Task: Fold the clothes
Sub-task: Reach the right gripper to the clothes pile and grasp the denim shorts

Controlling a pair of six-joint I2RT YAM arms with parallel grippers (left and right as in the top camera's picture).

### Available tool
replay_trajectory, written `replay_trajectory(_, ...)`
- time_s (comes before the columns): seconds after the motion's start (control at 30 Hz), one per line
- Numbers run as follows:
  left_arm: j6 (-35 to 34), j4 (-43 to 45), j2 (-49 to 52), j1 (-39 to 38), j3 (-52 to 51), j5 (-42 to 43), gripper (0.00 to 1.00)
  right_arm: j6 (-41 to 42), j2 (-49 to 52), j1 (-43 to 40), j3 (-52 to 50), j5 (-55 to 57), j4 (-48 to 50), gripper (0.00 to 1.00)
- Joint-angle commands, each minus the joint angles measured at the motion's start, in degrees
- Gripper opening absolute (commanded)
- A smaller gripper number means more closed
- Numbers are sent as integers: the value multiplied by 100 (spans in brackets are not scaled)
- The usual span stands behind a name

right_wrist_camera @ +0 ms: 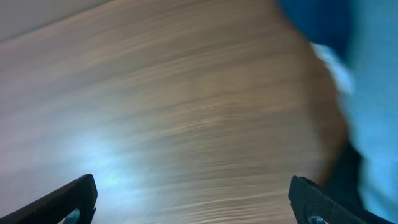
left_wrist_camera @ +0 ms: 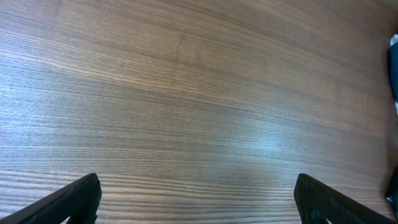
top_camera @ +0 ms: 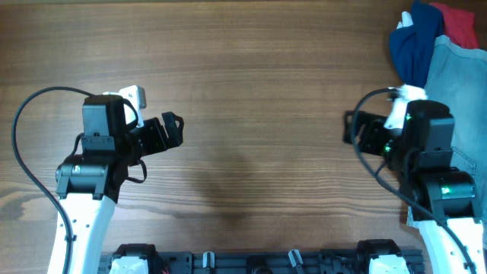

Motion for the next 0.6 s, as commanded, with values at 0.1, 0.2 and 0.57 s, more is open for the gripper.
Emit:
replay_trajectory(0.1, 33, 15, -291, -31, 131, 50, 100, 577, 205, -1646, 136, 892, -94, 100)
replay_trajectory(0.2, 33, 15, -289, -31, 131, 50, 100, 374, 358, -2465, 136, 798, -166, 100)
replay_trajectory(0.57, 31, 24, -289, -31, 131, 50, 100, 372, 1351, -4728, 129, 1237, -431, 95)
